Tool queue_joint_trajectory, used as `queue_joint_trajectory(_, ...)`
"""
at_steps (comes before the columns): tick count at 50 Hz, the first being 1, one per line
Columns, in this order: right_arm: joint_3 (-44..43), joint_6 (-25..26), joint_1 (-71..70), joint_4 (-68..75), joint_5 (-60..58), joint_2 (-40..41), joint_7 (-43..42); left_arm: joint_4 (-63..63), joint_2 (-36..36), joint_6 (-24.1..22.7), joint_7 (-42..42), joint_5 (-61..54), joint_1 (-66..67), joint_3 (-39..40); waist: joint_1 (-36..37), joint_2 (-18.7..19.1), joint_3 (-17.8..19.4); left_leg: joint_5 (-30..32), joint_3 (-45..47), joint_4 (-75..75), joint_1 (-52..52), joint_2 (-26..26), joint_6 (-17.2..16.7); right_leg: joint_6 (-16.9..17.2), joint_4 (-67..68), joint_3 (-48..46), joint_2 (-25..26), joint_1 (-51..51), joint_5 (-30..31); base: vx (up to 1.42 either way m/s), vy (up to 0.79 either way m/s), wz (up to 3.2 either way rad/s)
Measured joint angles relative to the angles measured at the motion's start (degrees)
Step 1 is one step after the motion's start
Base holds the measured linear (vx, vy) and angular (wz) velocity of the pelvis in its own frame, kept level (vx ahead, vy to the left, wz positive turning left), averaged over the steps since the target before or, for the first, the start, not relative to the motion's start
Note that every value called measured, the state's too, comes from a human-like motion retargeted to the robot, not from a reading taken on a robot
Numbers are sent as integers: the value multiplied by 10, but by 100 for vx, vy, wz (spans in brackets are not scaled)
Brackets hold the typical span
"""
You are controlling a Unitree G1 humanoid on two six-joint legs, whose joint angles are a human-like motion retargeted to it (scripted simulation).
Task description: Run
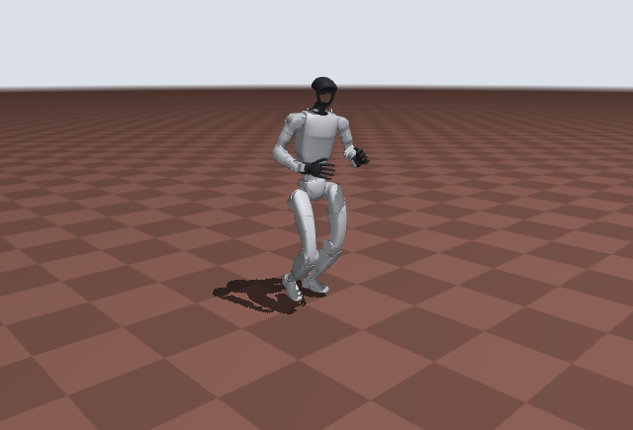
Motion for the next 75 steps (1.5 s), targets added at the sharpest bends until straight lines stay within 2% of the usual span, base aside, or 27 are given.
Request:
queue_joint_trajectory(3,-5,-1,56,15,20,-13,19,-38,-2,-26,1,-10,-26,-11,-23,21,-21,109,-11,-54,28,22,-61,17,-162,-7,43,-16,23,1,-5,46)
queue_joint_trajectory(5,-11,-1,79,20,29,-16,27,-59,-1,-39,1,-15,-34,-23,-23,37,-31,147,-16,-14,20,52,-82,27,-253,-7,76,-10,45,-2,-5,43)
queue_joint_trajectory(8,-9,1,84,17,29,-16,19,-72,-3,-41,-6,-20,-27,-32,-9,40,-29,135,-6,141,-1,96,-64,11,-238,-4,89,7,25,-5,-5,38)
queue_joint_trajectory(12,-6,18,12,5,-4,-17,-6,-42,-10,-4,-30,-26,12,-26,32,45,4,62,-5,366,-56,173,-5,-43,-151,-4,109,41,-79,-1,-1,6)
queue_joint_trajectory(15,-8,23,-74,-18,-13,-3,-30,-9,-10,14,-58,-33,53,-5,64,42,26,23,0,417,-116,194,27,-50,-149,5,113,73,-100,0,0,0)
queue_joint_trajectory(20,-32,-2,-127,-129,20,31,-46,-35,16,-5,-95,-84,162,38,101,20,12,33,24,243,-168,135,6,10,-229,31,97,136,16,3,4,2)
queue_joint_trajectory(22,-36,-16,-127,-165,23,39,-40,-44,17,-15,-97,-100,197,44,103,8,0,52,26,139,-161,90,-11,39,-224,35,77,148,68,6,7,11)
queue_joint_trajectory(25,-36,-30,-128,-196,20,44,-26,-48,10,-18,-88,-115,227,44,93,-5,-10,56,19,41,-135,36,-16,60,-160,28,40,156,101,4,6,2)
queue_joint_trajectory(28,-27,-23,-118,-191,3,48,-15,-45,2,-16,-83,-108,226,40,81,-13,-8,-9,6,78,-114,13,13,47,-41,12,-2,148,90,2,5,-19)
queue_joint_trajectory(31,-11,2,-101,-137,-18,48,-8,-27,-3,-7,-71,-82,173,31,64,-25,11,-86,-4,126,-95,-6,46,16,78,4,-50,113,59,0,2,-6)
queue_joint_trajectory(35,7,23,-55,-32,-13,33,8,-8,-13,6,-55,-63,65,13,30,-35,29,-99,-18,86,-49,-36,50,-12,140,15,-75,18,12,-2,0,16)
queue_joint_trajectory(38,3,21,4,-8,12,5,21,-45,-16,3,-50,-70,20,8,7,1,28,-64,-24,22,15,-17,20,-11,54,-3,-26,-22,-8,1,2,0)
queue_joint_trajectory(41,-9,13,60,-5,35,-14,28,-84,-21,-18,-43,-83,-1,-2,-15,28,12,17,-31,-25,52,10,-30,5,-100,-15,27,-30,-1,2,-4,20)
queue_joint_trajectory(43,-18,7,89,-5,47,-18,29,-103,-23,-35,-37,-91,-3,-11,-20,43,-2,69,-34,3,50,36,-58,16,-194,-14,63,-17,15,-1,-6,35)
queue_joint_trajectory(45,-23,4,104,-8,56,-15,24,-112,-24,-41,-35,-97,4,-16,-15,56,-9,102,-29,96,28,72,-66,13,-236,-13,89,3,22,-3,-6,36)
queue_joint_trajectory(48,-21,9,85,-22,48,-6,2,-103,-36,-29,-39,-103,29,-19,11,60,-3,105,-12,290,-20,132,-39,-24,-199,-13,103,36,-31,-4,-5,24)
queue_joint_trajectory(52,-7,22,-21,-40,14,10,-33,-52,-47,5,-52,-106,69,-8,62,60,23,40,-10,441,-119,179,11,-57,-163,0,118,76,-107,0,0,0)
queue_joint_trajectory(55,-3,20,-117,-86,19,32,-52,-38,-34,6,-78,-129,104,9,93,44,27,10,1,386,-193,156,20,-41,-197,12,111,113,-86,2,2,6)
queue_joint_trajectory(57,-4,7,-147,-137,30,43,-52,-47,-21,-1,-94,-151,142,15,107,29,18,7,17,276,-210,121,12,-12,-225,18,95,141,-40,10,6,22)
queue_joint_trajectory(60,-2,-15,-172,-203,42,54,-37,-56,-12,-10,-110,-182,192,18,113,7,2,20,33,92,-200,52,-5,33,-226,18,58,176,30,12,7,26)
queue_joint_trajectory(62,4,-25,-180,-229,50,60,-23,-55,-17,-9,-116,-196,208,16,108,-5,-5,12,34,50,-182,18,4,46,-168,12,31,184,59,12,6,6)
queue_joint_trajectory(65,14,-22,-168,-229,49,66,-12,-50,-33,-8,-115,-195,199,13,97,-22,-1,-56,20,116,-163,-13,49,40,-5,-3,-23,167,92,12,2,-15)
queue_joint_trajectory(67,18,-7,-136,-185,46,63,-10,-42,-47,-3,-103,-182,152,16,78,-36,10,-99,3,148,-147,-22,50,7,106,-9,-64,116,79,11,-7,15)
queue_joint_trajectory(69,14,5,-86,-117,55,49,-1,-34,-66,3,-87,-181,85,22,45,-48,14,-99,-14,111,-118,-50,50,-13,163,-1,-93,37,46,13,0,53)
queue_joint_trajectory(70,11,8,-54,-84,66,39,6,-35,-76,6,-81,-187,55,28,28,-47,13,-99,-23,86,-96,-63,50,-19,172,4,-97,-2,25,22,8,29)
queue_joint_trajectory(72,-2,9,29,-52,98,12,25,-69,-92,3,-76,-215,27,42,5,-12,11,-81,-41,49,-31,-54,33,-22,112,-9,-59,-38,-6,28,7,5)
queue_joint_trajectory(75,-32,8,150,-39,142,-18,51,-126,-103,-23,-78,-266,10,48,-25,38,0,29,-65,16,31,-3,-44,-16,-79,-42,15,-50,-10,27,-6,35)
